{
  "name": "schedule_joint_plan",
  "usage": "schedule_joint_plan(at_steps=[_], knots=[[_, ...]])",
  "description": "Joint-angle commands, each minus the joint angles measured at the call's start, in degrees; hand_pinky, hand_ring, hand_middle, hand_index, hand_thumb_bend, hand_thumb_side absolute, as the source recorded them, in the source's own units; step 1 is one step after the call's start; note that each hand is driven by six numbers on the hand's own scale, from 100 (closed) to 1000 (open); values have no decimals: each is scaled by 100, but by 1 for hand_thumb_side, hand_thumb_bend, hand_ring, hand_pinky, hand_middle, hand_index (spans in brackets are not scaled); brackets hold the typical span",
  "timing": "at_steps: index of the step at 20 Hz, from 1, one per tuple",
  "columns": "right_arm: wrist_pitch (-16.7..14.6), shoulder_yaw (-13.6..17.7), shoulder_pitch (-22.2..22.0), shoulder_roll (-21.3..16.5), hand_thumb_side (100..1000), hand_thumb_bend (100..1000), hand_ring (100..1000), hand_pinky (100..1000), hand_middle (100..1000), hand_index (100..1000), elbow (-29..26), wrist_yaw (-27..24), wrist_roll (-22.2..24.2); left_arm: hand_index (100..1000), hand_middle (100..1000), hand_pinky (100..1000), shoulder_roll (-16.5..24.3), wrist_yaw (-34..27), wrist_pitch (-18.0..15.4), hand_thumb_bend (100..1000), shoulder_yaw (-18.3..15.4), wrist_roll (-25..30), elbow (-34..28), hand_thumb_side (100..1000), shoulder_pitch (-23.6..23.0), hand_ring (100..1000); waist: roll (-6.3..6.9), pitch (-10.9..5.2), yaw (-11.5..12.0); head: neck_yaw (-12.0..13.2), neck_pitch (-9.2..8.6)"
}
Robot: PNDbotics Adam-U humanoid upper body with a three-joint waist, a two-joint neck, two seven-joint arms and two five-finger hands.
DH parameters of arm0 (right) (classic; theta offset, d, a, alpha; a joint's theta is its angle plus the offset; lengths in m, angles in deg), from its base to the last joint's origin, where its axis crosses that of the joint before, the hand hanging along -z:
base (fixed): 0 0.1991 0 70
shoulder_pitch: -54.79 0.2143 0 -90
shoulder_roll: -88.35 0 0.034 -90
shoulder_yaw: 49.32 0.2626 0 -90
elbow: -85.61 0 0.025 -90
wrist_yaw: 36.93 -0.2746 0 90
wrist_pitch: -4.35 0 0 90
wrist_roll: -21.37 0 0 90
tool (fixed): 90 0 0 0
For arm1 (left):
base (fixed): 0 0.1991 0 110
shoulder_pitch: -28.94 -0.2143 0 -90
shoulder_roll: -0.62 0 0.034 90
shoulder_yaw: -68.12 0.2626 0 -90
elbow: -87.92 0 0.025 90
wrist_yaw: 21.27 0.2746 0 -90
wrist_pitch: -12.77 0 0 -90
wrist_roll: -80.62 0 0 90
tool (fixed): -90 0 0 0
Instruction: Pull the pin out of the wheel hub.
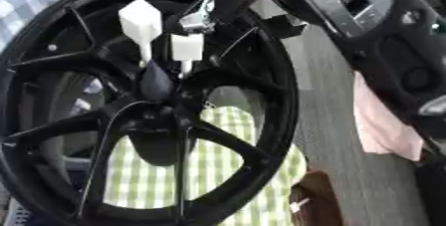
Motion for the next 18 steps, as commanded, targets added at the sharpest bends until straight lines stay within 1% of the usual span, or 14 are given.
schedule_joint_plan(at_steps=[1, 3, 4, 5, 6, 9, 16, 18], knots=[[-116, 43, 79, -44, 522, 395, 875, 907, 832, 864, 79, 227, 20, 784, 582, 729, 102, -2, 0, 100, 0, 15, -93, 717, 69, 640, 37, -89, -2, -17, -58], [-137, 61, 56, -67, 527, 420, 877, 907, 836, 868, 65, 283, 33, 784, 582, 729, 99, -1, 2, 100, -4, 11, -90, 717, 68, 640, 37, -80, -9, -5, -50], [-143, 61, 47, -78, 532, 452, 878, 906, 838, 874, 52, 306, 45, 784, 582, 729, 98, 0, 2, 100, -5, 10, -90, 717, 69, 640, 37, -77, -13, -1, -46], [-150, 59, 39, -85, 533, 455, 878, 906, 838, 874, 45, 329, 66, 784, 582, 729, 95, 0, 2, 100, -4, 11, -90, 717, 72, 640, 37, -74, -15, 1, -45], [-159, 58, 33, -89, 537, 482, 878, 904, 838, 875, 42, 355, 84, 784, 582, 729, 90, -1, 2, 100, -2, 12, -90, 717, 76, 640, 39, -71, -16, 3, -44], [-205, 59, 11, -99, 540, 508, 876, 900, 834, 879, 43, 466, 137, 784, 582, 729, 79, 1, 5, 100, -1, 15, -86, 717, 81, 640, 43, -63, -17, 7, -39], [-306, 57, -47, -102, 529, 523, 872, 896, 809, 867, 115, 648, 155, 784, 582, 730, 62, 6, 6, 100, 4, 20, -83, 719, 91, 640, 39, -42, -12, 19, -41], [-315, 51, -58, -96, 518, 527, 870, 894, 780, 853, 135, 668, 151, 784, 582, 730, 58, 5, 7, 100, 5, 20, -82, 719, 92, 640, 39, -35, -7, 22, -44]])
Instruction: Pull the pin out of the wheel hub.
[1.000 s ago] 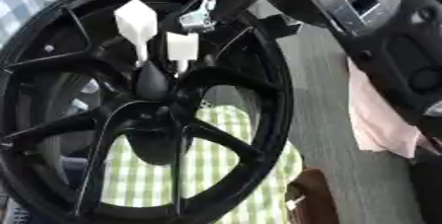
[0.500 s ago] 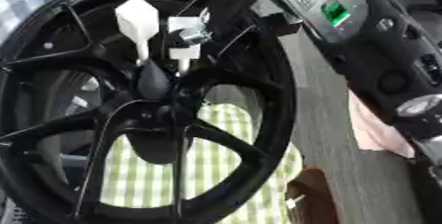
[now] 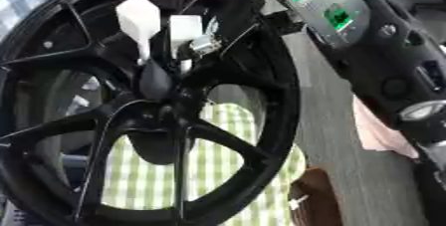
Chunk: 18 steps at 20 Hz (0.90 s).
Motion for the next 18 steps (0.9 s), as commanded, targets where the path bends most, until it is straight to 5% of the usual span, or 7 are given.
schedule_joint_plan(at_steps=[1, 9, 18], knots=[[-31, 57, 73, -108, 515, 525, 867, 892, 762, 839, -3, 75, -10, 784, 583, 730, 63, 5, -3, 100, 5, 12, -81, 719, 58, 640, 39, -102, 3, 9, -39], [84, 45, 65, -84, 485, 465, 835, 875, 650, 745, -46, -64, -74, 784, 583, 731, 52, -1, -1, 100, 8, 18, -80, 720, 65, 640, 50, -95, 0, 12, -30], [247, 30, 62, -93, 485, 465, 835, 875, 650, 745, -109, -240, -118, 784, 583, 731, 51, 1, 9, 100, 6, 22, -79, 720, 64, 640, 52, -98, -2, 12, -26]])
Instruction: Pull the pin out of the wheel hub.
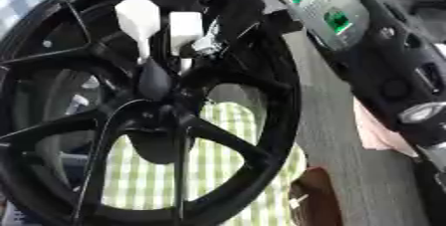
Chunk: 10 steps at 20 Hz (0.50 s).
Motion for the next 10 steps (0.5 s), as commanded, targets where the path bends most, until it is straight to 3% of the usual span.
schedule_joint_plan(at_steps=[1, 6, 9, 10], knots=[[31, 45, 75, -99, 378, 308, 766, 853, 547, 650, -124, -69, -18, 784, 584, 732, 49, 1, 0, 100, 1, 8, -77, 721, 59, 641, 48, -109, -9, 15, -28], [271, -17, -79, -292, 257, 310, 720, 832, 481, 594, -588, -484, 1, 784, 584, 732, 38, 11, 13, 100, -22, -22, -63, 721, 42, 641, 43, -143, -27, 23, -19], [381, -54, -74, -358, 100, 374, 693, 821, 433, 586, -816, -593, 138, 782, 584, 733, 36, 15, 13, 100, -25, -23, -56, 720, 35, 641, 44, -164, -43, 17, 0], [383, -60, -72, -371, 100, 380, 690, 820, 427, 586, -874, -569, 192, 781, 584, 733, 35, 16, 13, 100, -26, -23, -54, 720, 34, 641, 45, -169, -47, 14, 5]])
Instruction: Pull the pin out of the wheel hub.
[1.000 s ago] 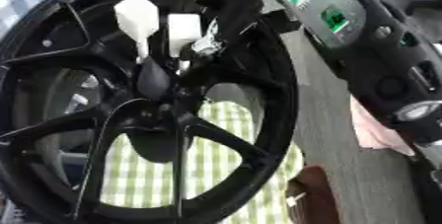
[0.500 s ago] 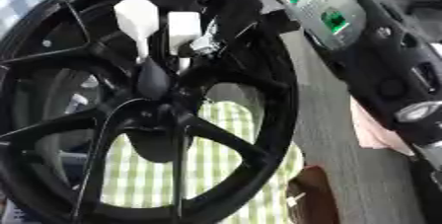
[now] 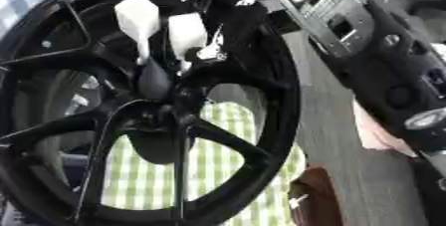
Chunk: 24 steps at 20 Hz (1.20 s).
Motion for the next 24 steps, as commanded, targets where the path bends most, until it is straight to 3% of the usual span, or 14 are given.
schedule_joint_plan(at_steps=[1, 3, 15, 24], knots=[[44, 27, 94, -201, 100, 388, 680, 817, 399, 578, -305, -79, 143, 780, 584, 733, 37, 16, -2, 100, -26, -10, -55, 719, 35, 641, 46, -170, -20, 1, 5], [45, 45, 88, -209, 100, 384, 661, 813, 363, 564, -356, -43, 165, 779, 585, 733, 36, 14, -2, 100, -26, -8, -52, 719, 34, 641, 49, -182, -24, -5, 9], [533, 363, 214, -286, 100, 323, 654, 822, 354, 535, -659, -673, 36, 779, 586, 735, 49, 20, 8, 100, -39, -3, -32, 717, 6, 643, 48, -249, -70, -19, 38], [896, 907, 331, -624, 100, 307, 646, 824, 345, 517, -859, -1314, -145, 779, 586, 736, 72, 35, 10, 100, -65, -26, -26, 716, -22, 643, 66, -294, -172, -6, 107]])
